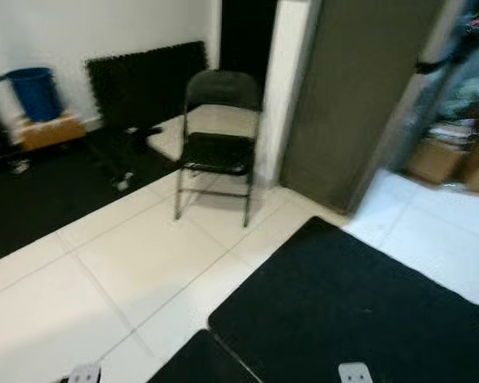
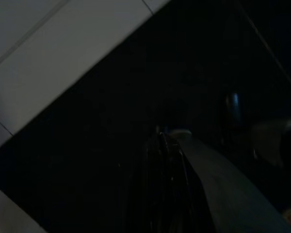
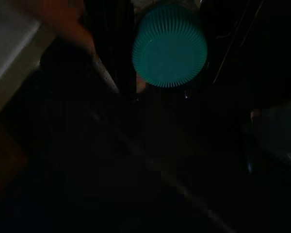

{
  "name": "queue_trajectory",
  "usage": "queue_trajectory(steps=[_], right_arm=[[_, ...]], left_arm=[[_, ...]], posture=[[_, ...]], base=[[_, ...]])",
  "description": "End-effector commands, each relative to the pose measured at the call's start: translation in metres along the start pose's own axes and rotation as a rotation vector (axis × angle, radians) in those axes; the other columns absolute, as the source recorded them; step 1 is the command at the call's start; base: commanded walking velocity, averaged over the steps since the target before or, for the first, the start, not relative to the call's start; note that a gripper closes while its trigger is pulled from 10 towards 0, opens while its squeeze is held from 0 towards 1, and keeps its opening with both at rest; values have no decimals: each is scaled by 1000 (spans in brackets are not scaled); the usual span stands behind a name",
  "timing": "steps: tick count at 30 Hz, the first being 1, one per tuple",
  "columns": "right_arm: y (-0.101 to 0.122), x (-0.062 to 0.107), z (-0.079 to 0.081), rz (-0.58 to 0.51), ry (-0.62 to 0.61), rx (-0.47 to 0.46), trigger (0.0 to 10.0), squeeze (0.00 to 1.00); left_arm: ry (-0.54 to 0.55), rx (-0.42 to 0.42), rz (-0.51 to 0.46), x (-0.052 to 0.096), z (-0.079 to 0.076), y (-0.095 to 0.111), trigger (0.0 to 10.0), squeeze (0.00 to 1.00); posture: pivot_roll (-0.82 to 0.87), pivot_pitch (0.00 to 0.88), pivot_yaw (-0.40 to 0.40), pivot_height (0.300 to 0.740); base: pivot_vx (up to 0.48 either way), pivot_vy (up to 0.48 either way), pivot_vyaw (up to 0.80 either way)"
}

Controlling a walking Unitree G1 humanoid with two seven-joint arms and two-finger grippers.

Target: Restocking fridge

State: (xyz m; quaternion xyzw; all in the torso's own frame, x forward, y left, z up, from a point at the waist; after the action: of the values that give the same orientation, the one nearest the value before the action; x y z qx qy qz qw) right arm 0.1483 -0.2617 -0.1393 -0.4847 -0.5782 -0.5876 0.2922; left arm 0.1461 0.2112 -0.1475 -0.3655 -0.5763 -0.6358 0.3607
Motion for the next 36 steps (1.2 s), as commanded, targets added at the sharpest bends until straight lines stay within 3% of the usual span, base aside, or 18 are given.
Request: queue_trajectory(steps=[1, 36], right_arm=[[1, 0, -2, -1, -2, 19, 10000, 0], [-7, 0, 3, 15, 15, 28, 10000, 0]], left_arm=[[-7, -7, -6, -1, -2, 4, 10000, 0], [-14, 33, -44, 0, 6, 10, 10000, 0]], posture=[[-39, 0, -27, 740], [-38, 0, -24, 740]], base=[[0, 0, -800], [0, 0, -800]])
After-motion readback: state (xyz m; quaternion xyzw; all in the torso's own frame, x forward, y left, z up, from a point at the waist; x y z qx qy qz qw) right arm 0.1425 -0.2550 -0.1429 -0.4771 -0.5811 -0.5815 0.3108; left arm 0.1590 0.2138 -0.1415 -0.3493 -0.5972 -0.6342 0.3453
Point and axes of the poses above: a point about 5 cm out from each wrist's last joint towards the gripper, its own x axis pointing back from the gripper into the wrist, its own y axis along the axis of the wrist's last joint, z = x × y, the point moved 5 cm from there along -x, pointing out of the wrist towards the gripper, and after that the axes turned 13 degrees about -x, right-handed, at the moved point
